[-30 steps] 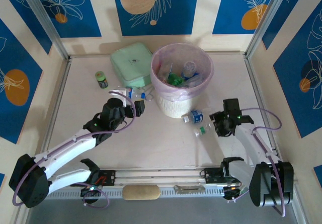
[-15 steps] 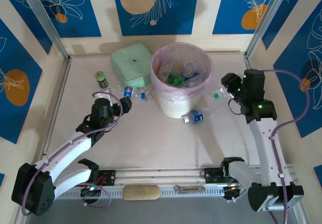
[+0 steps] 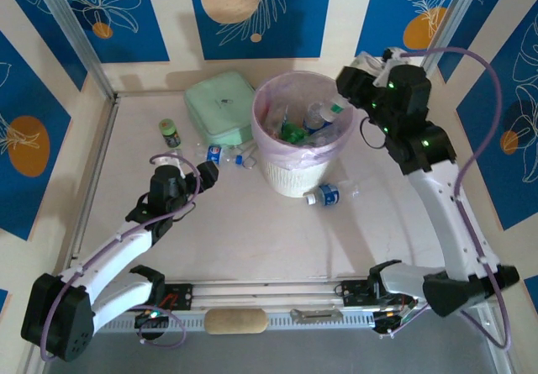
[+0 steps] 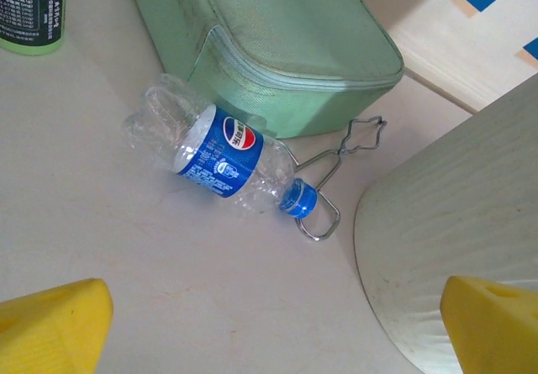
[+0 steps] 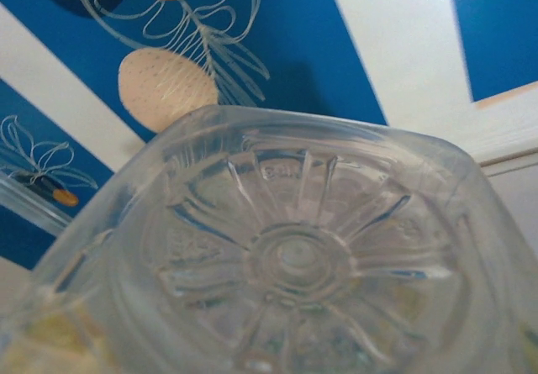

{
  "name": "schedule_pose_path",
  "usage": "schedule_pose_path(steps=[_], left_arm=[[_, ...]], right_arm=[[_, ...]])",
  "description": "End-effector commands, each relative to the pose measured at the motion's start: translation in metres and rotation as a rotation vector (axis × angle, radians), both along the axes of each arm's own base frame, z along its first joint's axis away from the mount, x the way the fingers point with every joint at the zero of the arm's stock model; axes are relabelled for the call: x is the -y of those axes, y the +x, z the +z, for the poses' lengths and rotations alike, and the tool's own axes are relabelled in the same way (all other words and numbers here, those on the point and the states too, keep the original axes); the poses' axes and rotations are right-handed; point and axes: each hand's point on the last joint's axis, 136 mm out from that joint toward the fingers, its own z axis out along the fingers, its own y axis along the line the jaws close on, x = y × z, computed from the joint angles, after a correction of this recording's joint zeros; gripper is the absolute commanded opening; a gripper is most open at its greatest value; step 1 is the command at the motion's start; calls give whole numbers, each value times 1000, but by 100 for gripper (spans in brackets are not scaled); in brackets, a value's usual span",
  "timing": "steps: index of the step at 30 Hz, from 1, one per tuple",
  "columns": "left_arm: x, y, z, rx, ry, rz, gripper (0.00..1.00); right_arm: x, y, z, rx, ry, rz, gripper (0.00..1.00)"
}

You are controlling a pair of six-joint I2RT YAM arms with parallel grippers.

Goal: Put the plastic bottles in the bin

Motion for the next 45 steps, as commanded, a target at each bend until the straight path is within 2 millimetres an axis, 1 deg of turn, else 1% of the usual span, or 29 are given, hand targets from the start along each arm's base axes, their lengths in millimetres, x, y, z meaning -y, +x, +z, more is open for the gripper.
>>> schedule_pose_path(steps=[1,6,8,12,16,20,26,29,32,37,39,41,45], left_arm=[[-3,-3,4,12,-24,7,100],[-11,-9,4,15,-2,25,100],[-12,-11,4,17,4,29,100],[-12,-10,4,18,4,26,100],[-9,-9,2,15,-6,17,100],[-7,-8,-1,9,-10,8,100],[-8,-10,-3,4,11,4,100],[-9,-11,-3,-2,20,2,100],[-8,-11,-2,-2,15,2,100],[-7,-11,0,-4,4,2,100],[-7,-11,1,-5,1,-1,100],[-5,-10,3,-6,-1,-5,100],[-2,-7,7,-7,-5,-15,100]], right_arm=[[-26,16,3,17,-17,78,49],[-59,33,-26,-83,-17,175,49],[-71,37,-41,-136,-19,213,49],[-87,38,-66,-223,-14,269,49],[-96,37,-87,-294,-1,299,50],[-100,39,-104,-347,5,306,51],[-102,43,-116,-388,2,303,56],[-101,44,-118,-390,-9,292,63],[-97,45,-113,-373,-29,276,71],[-92,48,-94,-318,-51,262,93],[-90,48,-86,-294,-58,256,99],[-86,48,-76,-267,-67,246,99],[-76,42,-49,-189,-65,227,99]])
